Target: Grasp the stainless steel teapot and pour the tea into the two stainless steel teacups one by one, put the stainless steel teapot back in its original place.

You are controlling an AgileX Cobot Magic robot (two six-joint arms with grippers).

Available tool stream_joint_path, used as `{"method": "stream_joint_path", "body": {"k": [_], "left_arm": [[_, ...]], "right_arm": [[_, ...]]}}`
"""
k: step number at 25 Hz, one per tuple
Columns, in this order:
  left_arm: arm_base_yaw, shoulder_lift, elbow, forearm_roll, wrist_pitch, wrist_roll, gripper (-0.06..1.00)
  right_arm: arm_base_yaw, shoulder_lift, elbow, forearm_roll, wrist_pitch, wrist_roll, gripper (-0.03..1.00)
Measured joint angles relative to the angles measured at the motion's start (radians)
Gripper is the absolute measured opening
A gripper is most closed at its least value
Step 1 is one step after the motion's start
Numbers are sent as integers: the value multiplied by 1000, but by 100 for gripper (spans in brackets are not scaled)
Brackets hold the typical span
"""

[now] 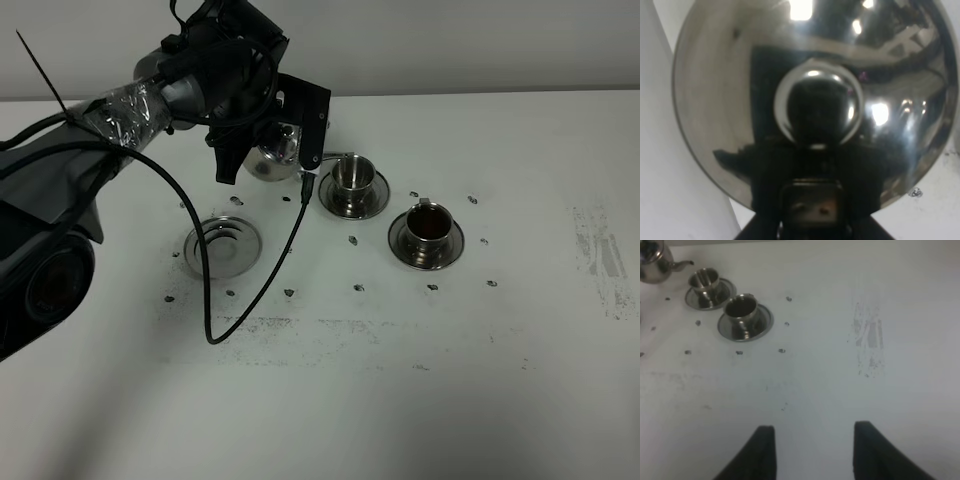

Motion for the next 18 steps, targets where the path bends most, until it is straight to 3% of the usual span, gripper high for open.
{"method": "stream_joint_path", "body": {"k": [18], "left_arm": [[-26, 23, 0, 138, -53, 7, 18]], "right_arm": [[0, 0, 0, 0, 0, 0, 35]]}}
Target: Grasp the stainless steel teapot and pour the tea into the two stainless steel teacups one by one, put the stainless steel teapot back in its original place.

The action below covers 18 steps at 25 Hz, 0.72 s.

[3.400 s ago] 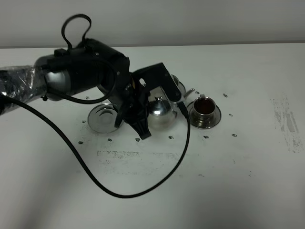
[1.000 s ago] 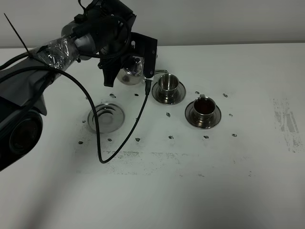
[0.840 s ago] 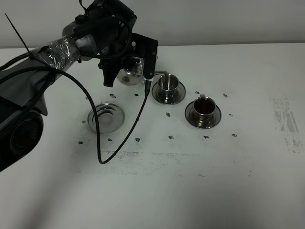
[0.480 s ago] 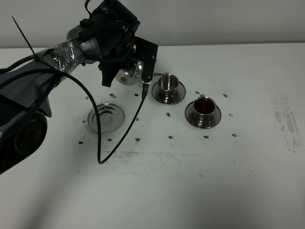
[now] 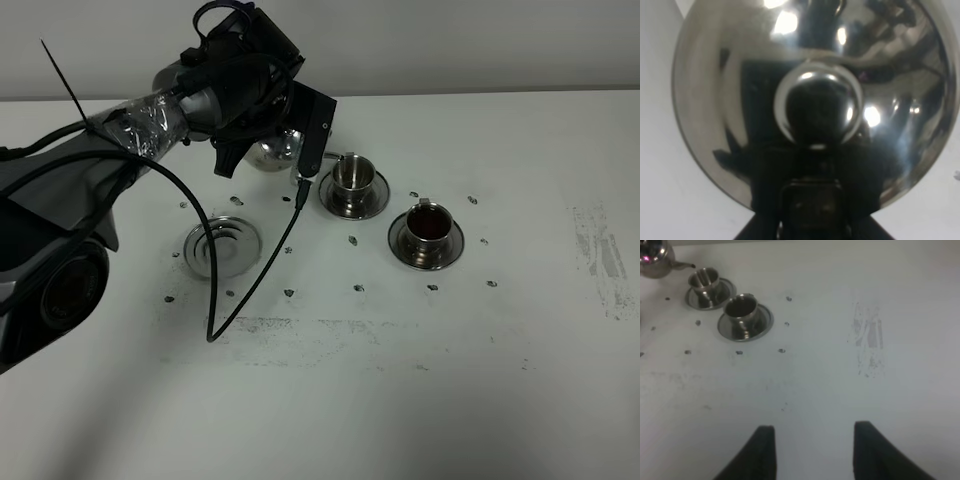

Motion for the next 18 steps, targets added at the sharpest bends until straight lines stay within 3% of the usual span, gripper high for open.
{"method": "stream_joint_path", "body": {"k": [18], "left_arm": [[-35, 13, 0, 110, -25, -1, 18]], "right_arm": [[0, 0, 0, 0, 0, 0, 35]]}}
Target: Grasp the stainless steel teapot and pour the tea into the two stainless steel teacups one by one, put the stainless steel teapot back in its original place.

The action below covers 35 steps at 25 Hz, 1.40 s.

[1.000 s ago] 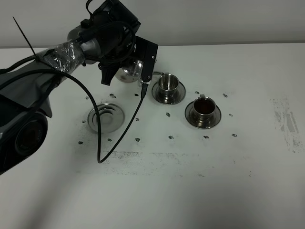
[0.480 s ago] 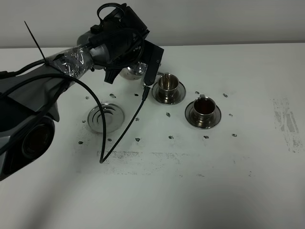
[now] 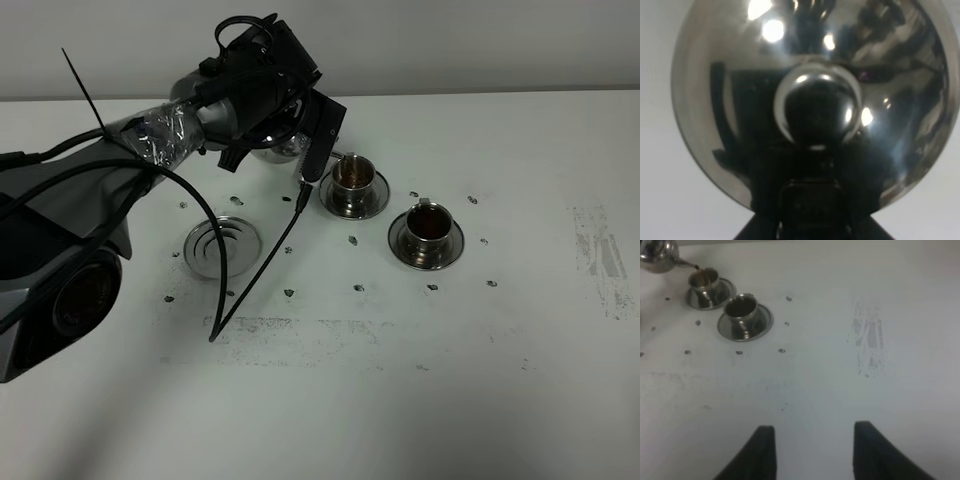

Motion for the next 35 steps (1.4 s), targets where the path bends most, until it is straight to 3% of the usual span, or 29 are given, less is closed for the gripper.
{"method": "stream_joint_path", "body": {"k": [13, 35], "left_arm": [[-12, 2, 0, 69, -17, 4, 18], [-26, 2, 0, 81, -40, 51, 18]], "right_arm": [[0, 0, 0, 0, 0, 0, 35], [0, 0, 0, 0, 0, 0, 35]]}}
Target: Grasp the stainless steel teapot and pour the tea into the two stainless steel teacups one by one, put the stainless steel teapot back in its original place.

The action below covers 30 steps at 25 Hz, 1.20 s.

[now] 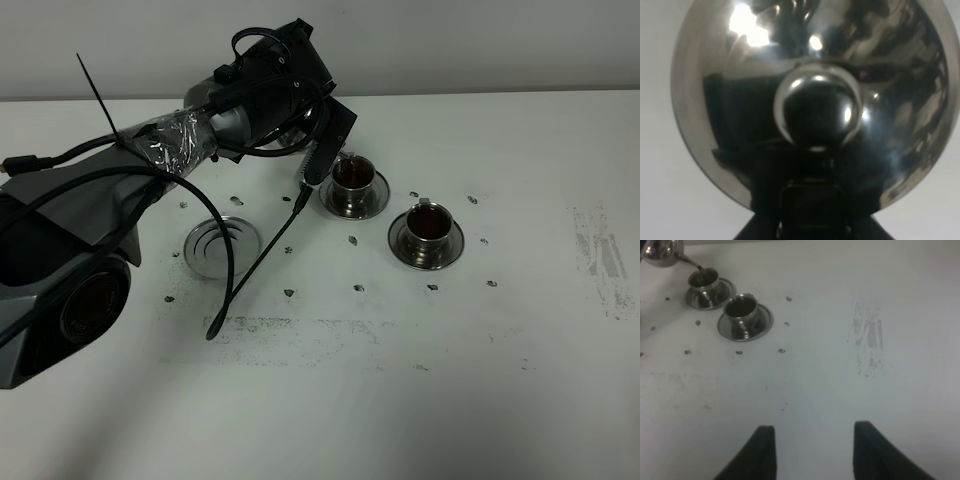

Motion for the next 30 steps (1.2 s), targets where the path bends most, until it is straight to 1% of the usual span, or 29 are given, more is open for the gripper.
{"method": "stream_joint_path", "body": {"k": [12, 21, 30], "left_arm": [[-1, 0, 0, 0, -1, 2, 18], [7, 0, 0, 0, -2, 20, 18], [7, 0, 0, 14, -2, 22, 18]], "right_arm": [[0, 0, 0, 0, 0, 0, 35], [0, 0, 0, 0, 0, 0, 35], [0, 0, 0, 0, 0, 0, 35]]}}
